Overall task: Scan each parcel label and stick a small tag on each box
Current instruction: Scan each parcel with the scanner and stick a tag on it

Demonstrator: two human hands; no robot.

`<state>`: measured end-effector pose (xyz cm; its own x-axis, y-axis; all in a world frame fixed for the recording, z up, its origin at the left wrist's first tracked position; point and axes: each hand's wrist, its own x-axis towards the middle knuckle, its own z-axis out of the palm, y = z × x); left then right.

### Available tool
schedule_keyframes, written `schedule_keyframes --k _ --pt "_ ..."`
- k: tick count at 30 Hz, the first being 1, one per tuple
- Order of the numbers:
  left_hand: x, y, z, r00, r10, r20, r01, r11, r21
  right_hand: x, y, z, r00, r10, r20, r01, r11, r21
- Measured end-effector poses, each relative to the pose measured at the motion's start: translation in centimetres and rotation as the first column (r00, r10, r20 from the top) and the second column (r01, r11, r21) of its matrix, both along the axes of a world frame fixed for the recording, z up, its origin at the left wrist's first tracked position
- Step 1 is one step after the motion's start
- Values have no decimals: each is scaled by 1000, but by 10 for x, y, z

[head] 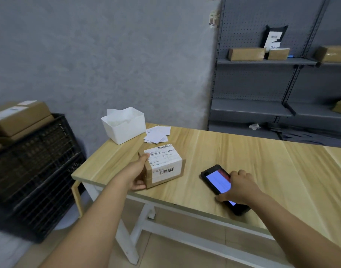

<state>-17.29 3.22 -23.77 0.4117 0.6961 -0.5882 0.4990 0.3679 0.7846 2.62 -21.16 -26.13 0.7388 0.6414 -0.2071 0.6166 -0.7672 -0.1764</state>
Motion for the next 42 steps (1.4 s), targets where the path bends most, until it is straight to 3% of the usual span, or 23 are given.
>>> schedule_keyframes --k 3,7,11,16,22,32,37,42 --pt "1 12 5 998 -16 -57 18 999 42 -1 16 10 999 37 -15 -36 996 76" --pt "3 39 7 975 -116 -190 145 978 149 -12 58 23 976 133 -169 -86 961 263" --pt "12 76 9 958 -188 -215 233 950 206 -14 113 33 962 157 -222 -58 917 395" --pt "40 133 12 932 -292 -215 359 827 432 2 188 45 954 139 -267 14 865 501" --pt "68 187 0 891 -400 -215 436 623 649 24 270 42 966 79 -244 27 915 402" --pt "104 221 -20 727 -535 -431 674 437 595 34 345 9 991 121 -53 -119 992 28" --pt "106 222 -22 707 -542 -454 692 399 602 35 348 7 993 96 -65 -90 992 85" --pt "106 222 -18 733 -555 -393 658 433 616 35 341 19 970 45 -241 28 957 290"
